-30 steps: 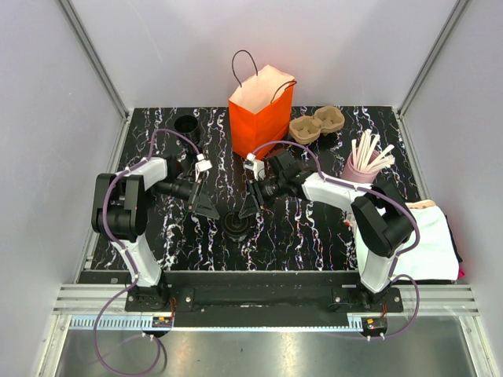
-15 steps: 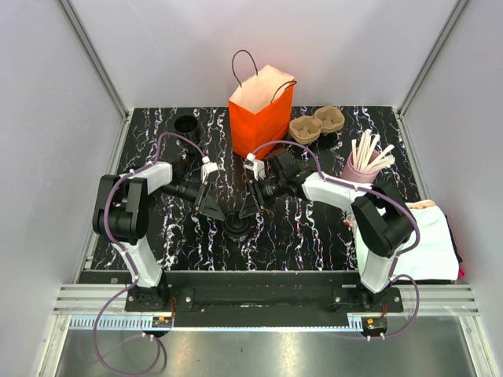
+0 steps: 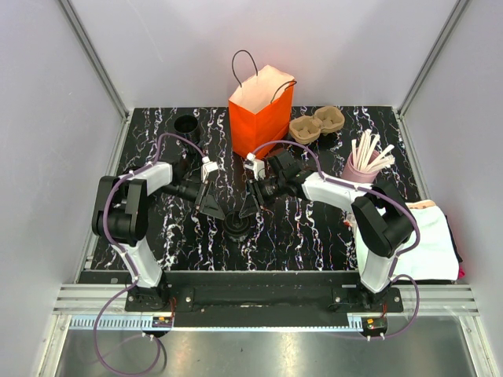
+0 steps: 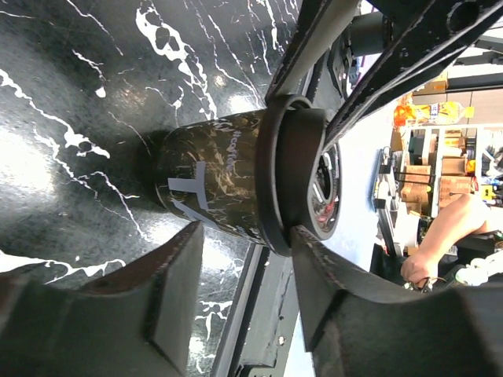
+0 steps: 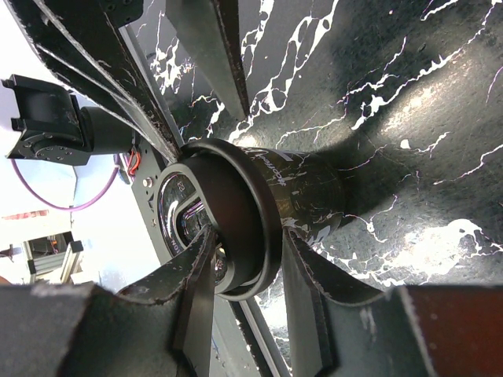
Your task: Pack the takeout coffee
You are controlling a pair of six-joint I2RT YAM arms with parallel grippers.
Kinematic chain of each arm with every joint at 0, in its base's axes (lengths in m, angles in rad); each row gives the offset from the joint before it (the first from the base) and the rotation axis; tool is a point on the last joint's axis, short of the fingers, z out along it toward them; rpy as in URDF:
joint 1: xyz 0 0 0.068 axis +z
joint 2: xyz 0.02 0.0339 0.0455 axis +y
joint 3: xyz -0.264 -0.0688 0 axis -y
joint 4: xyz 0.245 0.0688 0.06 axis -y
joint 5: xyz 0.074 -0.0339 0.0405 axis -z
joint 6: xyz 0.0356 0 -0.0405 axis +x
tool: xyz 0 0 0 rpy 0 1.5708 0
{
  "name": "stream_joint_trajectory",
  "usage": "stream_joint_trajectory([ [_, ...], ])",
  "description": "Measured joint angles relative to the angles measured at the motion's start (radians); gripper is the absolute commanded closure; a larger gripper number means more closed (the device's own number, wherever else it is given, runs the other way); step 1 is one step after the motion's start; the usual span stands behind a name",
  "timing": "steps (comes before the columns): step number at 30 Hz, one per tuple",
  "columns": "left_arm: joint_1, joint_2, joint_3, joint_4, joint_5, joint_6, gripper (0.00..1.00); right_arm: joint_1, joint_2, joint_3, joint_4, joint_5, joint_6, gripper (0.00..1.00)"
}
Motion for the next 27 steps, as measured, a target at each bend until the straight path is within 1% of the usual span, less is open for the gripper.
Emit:
stream_joint_trajectory([
  [1, 0.0, 0.0, 0.0, -0.003, 0.0, 0.0, 0.53, 0.0, 0.0, 0.0, 0.0, 0.0, 0.0, 0.95],
  [4, -0.002, -0.005, 0.0, -0.008, -0.001, 0.002, 0.48, 0.001, -0.002, 0.0, 0.0, 0.003, -0.001, 0.96],
  [7, -0.004, -0.01, 0.0, -0.008, -0.008, 0.003, 0.48, 0.002, -0.005, 0.0, -0.002, 0.008, -0.003, 0.97],
  [12, -0.012, -0.013, 0.013, -0.011, -0.01, 0.003, 0.45, 0.002, -0.013, 0.002, -0.016, 0.025, -0.008, 0.98],
  [22, -0.029, -0.013, 0.062, -0.005, -0.008, -0.012, 0.45, -0.004, -0.023, 0.02, -0.038, 0.062, -0.03, 1.0],
  [27, -0.034, -0.013, 0.062, 0.007, -0.008, -0.019, 0.45, -0.042, -0.023, 0.031, -0.042, 0.081, -0.038, 1.0],
])
